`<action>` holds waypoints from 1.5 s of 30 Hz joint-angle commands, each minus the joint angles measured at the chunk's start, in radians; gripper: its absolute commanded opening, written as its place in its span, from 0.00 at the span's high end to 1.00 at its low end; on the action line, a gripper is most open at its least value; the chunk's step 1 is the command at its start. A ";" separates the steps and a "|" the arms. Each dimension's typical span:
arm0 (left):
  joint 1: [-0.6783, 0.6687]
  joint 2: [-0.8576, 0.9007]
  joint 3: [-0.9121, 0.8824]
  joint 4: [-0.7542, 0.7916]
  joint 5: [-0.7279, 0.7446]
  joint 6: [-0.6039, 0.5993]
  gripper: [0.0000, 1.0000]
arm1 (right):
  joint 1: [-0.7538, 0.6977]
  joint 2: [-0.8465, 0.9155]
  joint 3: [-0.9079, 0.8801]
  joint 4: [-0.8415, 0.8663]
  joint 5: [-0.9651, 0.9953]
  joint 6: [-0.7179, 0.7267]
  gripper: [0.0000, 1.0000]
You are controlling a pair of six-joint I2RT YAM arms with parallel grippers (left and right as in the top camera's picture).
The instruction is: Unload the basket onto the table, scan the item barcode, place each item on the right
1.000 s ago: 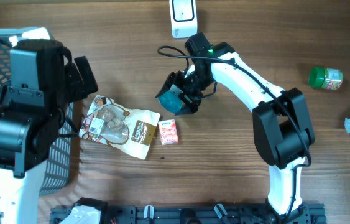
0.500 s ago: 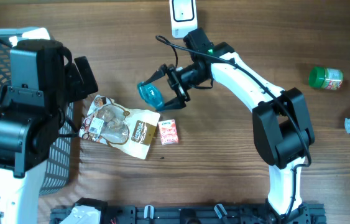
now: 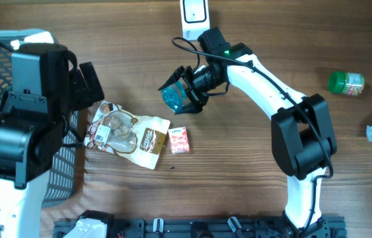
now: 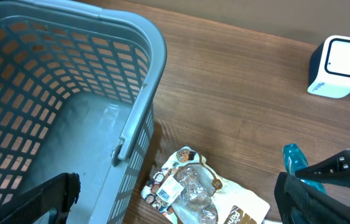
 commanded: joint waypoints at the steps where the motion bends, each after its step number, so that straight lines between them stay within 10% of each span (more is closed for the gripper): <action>1: 0.003 0.000 -0.003 0.000 -0.017 -0.005 0.00 | -0.018 -0.030 0.017 0.058 -0.172 0.069 0.45; 11: 0.003 0.000 -0.003 -0.006 -0.017 -0.006 0.00 | -0.033 -0.030 0.016 0.407 -0.237 0.341 0.44; 29: 0.003 0.000 -0.003 -0.040 -0.017 -0.006 0.00 | -0.081 -0.028 -0.020 0.006 0.239 0.389 0.43; 45: 0.003 0.000 -0.003 -0.045 0.003 -0.006 0.00 | -0.132 -0.028 -0.020 -0.213 0.880 0.067 0.44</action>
